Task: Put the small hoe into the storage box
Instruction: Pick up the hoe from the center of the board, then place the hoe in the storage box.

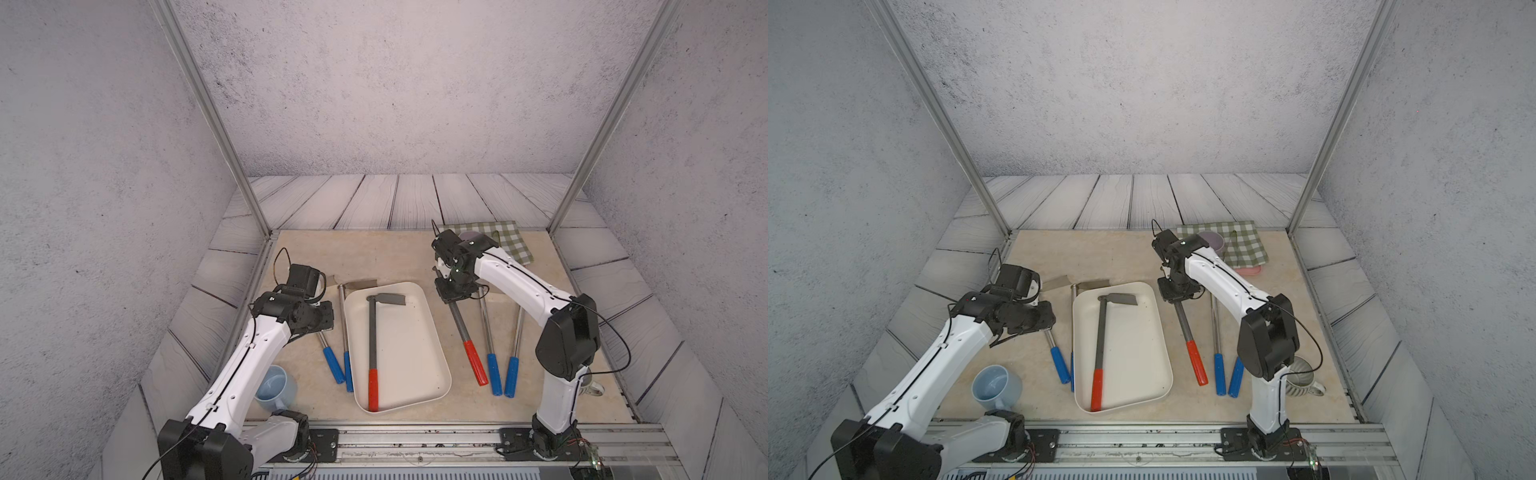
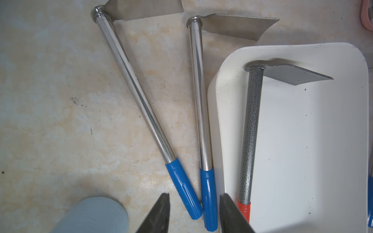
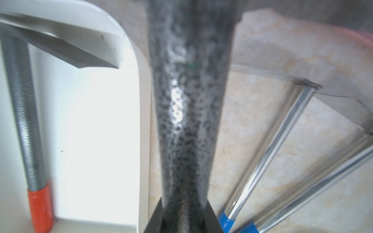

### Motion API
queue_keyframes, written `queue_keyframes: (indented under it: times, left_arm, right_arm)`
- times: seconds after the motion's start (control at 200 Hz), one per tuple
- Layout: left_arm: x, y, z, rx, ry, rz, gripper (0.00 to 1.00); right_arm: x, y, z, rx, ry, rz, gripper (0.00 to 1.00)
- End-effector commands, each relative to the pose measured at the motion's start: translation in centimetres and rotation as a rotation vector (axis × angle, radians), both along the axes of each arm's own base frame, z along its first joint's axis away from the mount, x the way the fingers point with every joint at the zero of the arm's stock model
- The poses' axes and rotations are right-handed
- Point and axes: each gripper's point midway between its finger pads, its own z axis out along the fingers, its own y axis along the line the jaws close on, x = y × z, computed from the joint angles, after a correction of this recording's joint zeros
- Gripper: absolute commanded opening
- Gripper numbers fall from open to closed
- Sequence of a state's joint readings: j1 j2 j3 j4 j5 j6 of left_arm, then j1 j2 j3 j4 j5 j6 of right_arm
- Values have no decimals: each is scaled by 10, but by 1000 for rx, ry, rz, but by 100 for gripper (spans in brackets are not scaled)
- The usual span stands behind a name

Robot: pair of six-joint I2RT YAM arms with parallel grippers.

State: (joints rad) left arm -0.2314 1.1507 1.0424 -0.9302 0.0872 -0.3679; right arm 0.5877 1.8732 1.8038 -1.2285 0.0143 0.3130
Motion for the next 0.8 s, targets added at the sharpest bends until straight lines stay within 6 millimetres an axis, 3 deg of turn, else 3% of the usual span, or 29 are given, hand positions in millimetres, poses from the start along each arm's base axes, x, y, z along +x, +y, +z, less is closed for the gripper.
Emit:
queue_keyframes:
  times: [0.0,0.21,0.365,0.51,0.796]
  left_arm:
    - [4,-3,10,-22,-31,5,44]
    - [1,-2,18,-28,-54,6,44]
    - [-2,-2,24,-33,-70,7,44]
    - [-5,0,29,-33,-84,7,44]
    - [-12,4,34,-13,-98,4,44]
  right_arm:
    - [-22,-10,28,10,48,-29,0]
    - [-29,15,70,216,51,-131,0]
    - [-27,43,80,372,95,-214,0]
    - [-24,81,77,449,123,-241,0]
    - [-31,157,46,429,165,-212,0]
